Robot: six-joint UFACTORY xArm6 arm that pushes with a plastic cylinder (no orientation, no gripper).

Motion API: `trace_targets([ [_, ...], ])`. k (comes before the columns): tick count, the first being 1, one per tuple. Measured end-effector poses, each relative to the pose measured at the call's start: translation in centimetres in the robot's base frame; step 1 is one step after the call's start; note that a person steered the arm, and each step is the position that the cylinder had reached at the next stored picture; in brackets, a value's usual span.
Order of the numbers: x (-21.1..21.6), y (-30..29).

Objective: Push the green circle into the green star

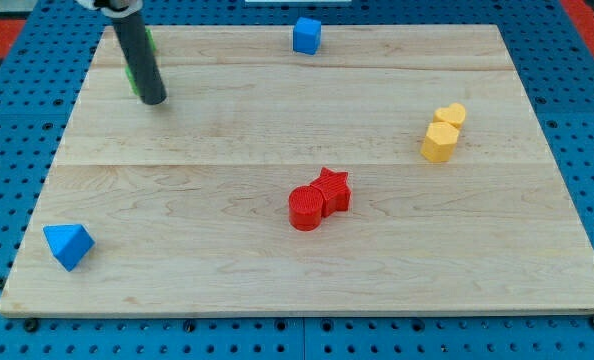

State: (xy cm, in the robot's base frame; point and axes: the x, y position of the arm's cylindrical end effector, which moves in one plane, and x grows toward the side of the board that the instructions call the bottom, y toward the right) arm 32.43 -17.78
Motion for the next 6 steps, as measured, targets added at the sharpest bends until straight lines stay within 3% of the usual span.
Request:
trace_targets([
  [1,-3.6,0.1],
  [2,-3.8,1.1],
  [3,0.3,1.3],
  [4,-0.6,-2.4],
  [6,-4.2,-2.5],
])
